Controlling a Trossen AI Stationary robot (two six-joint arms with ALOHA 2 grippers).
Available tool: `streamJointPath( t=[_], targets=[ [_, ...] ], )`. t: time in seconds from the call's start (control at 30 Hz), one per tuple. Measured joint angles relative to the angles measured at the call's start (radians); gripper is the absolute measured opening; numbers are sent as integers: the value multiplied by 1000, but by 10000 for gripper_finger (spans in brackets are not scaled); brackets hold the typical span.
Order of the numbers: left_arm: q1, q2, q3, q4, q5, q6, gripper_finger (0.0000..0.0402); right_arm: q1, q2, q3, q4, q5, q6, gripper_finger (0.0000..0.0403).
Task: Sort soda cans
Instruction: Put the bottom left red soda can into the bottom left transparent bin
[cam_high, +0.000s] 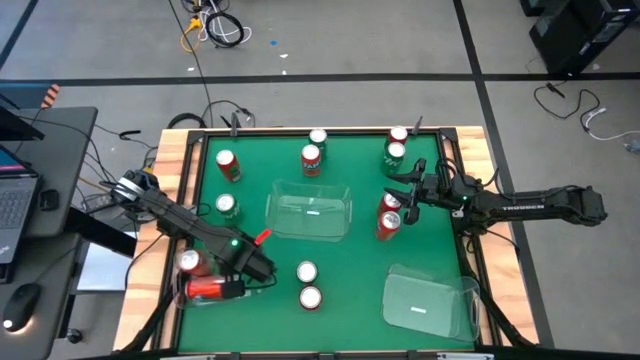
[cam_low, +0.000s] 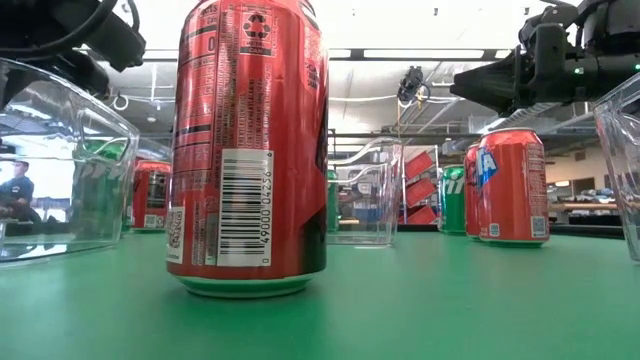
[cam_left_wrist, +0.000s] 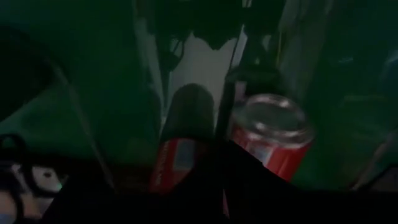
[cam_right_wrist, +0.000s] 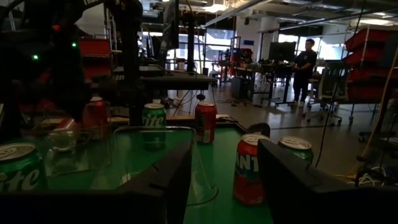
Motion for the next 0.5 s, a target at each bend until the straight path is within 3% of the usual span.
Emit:
streamJointPath(
  t=[0.3, 0.5],
  targets=[
    [-54, -22, 0, 137, 43, -37, 0, 21, 0, 0, 0, -15, 15, 170],
    [-84, -29, 0, 98, 107, -133, 0, 37, 0, 0, 3, -15, 16, 165]
  ],
)
